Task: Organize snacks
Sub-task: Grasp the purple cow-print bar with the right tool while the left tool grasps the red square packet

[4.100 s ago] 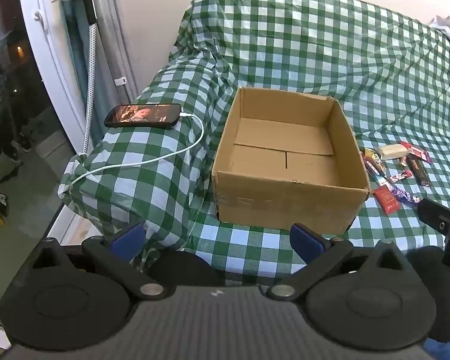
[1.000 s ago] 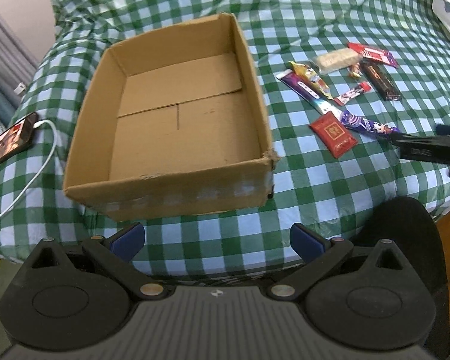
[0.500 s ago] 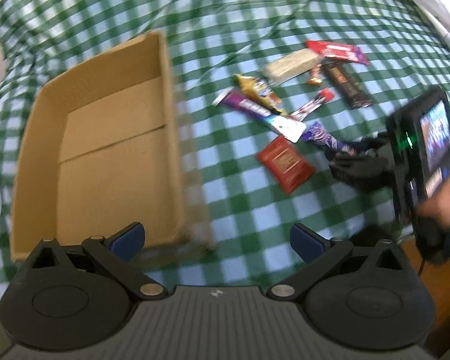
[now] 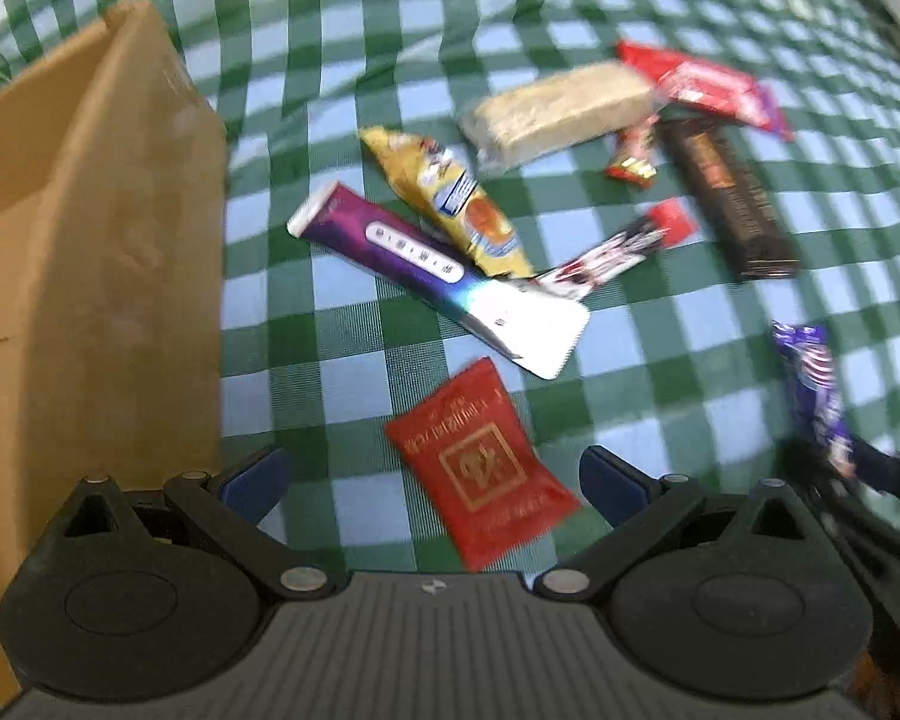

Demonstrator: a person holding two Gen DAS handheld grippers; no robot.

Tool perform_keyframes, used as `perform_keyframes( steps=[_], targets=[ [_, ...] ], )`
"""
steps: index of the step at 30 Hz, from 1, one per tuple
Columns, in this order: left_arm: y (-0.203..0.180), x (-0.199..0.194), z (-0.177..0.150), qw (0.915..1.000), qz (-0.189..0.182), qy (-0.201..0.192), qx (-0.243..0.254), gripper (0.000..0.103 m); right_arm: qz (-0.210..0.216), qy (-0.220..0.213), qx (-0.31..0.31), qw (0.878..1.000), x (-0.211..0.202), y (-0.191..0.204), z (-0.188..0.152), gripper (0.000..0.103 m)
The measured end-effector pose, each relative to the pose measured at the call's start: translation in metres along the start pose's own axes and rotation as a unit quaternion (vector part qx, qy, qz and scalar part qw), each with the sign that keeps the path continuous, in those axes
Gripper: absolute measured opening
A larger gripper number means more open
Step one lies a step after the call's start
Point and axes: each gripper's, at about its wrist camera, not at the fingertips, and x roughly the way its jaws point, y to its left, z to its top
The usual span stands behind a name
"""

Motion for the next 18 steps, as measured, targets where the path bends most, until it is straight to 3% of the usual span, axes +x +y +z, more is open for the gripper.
perform_keyframes(
  steps=[5,8,16,17,18],
  targets=[
    [0.006,0.041,0.002,0.9989,-0.006,0.046,-0.006,0.103,0.034,-0.008,0.000,0.999,0.003,0.003,-0.007,0.094],
    [0.025,0.047,-0.005,0.9971,-0.049,0.040,-0.042,0.103,0.013,-0.005,-0.026,1.000,0.009,0.013,-0.012,0.103],
    [0.025,0.051,0.010,0.9953,-0.046,0.079,-0.031,0.102,0.005,-0.008,-0.027,1.000,0.011,0.015,-0.013,0.103],
    [0.026,0.048,0.011,0.9957,-0.041,0.075,-0.034,0.099,0.006,-0.005,-0.027,1.000,0.011,0.014,-0.011,0.103],
    [0.028,0.043,0.011,0.9965,-0.039,0.063,-0.039,0.088,0.008,0.000,-0.026,1.000,0.010,0.013,-0.009,0.102]
  ],
)
